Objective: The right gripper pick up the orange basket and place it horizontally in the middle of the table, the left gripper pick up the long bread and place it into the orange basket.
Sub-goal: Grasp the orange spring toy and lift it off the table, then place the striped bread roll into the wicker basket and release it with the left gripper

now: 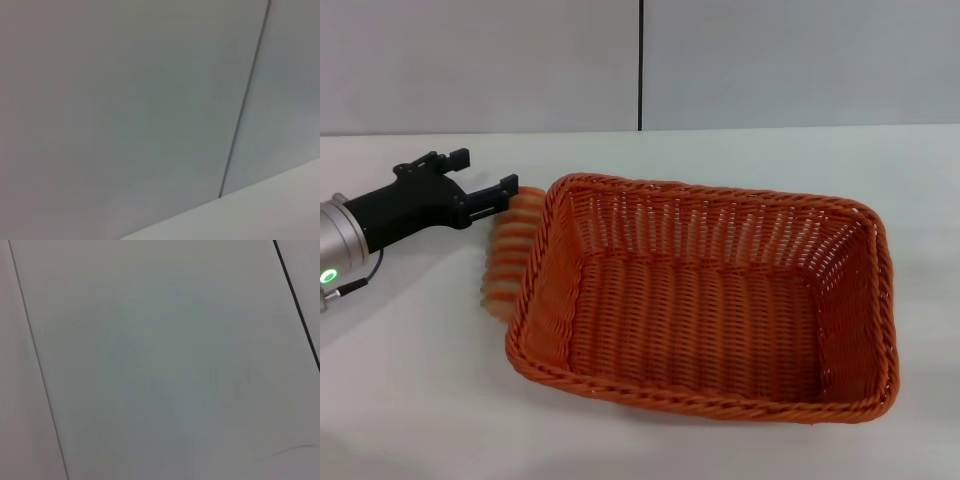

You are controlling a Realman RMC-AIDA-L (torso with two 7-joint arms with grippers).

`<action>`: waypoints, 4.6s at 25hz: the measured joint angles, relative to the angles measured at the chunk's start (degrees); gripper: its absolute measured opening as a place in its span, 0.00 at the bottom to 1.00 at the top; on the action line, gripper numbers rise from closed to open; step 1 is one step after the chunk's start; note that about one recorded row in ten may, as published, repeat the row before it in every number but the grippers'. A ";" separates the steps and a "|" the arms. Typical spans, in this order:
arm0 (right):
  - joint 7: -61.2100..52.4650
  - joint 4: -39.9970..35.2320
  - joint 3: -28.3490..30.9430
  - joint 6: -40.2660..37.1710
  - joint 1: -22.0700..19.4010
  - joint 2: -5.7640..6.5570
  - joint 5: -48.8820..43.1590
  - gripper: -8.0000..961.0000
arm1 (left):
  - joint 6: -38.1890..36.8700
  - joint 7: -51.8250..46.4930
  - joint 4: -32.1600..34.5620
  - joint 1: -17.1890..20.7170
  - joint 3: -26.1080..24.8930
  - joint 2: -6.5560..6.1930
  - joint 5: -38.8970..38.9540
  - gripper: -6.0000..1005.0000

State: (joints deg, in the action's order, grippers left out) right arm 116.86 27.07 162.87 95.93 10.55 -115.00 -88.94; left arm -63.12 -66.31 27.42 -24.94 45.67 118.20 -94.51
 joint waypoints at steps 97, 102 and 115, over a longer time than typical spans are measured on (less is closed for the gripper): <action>0.83 -1.85 -0.14 -2.14 0.83 -0.13 -0.46 0.50 | -0.26 -8.99 1.53 0.55 -14.42 -0.14 -5.98 0.28; 0.83 -2.22 -0.09 -2.14 1.09 -0.13 -0.38 0.50 | -2.43 -8.95 2.36 0.85 -16.39 -0.34 -3.06 0.24; 0.92 -2.92 -0.10 -2.24 1.91 -0.13 -0.19 0.50 | -19.63 -12.77 4.30 3.33 -16.41 -0.88 9.67 0.16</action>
State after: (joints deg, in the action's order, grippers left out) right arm 117.77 24.15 162.77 93.69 12.46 -115.13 -89.12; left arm -82.75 -79.07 31.73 -21.61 29.26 117.32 -84.84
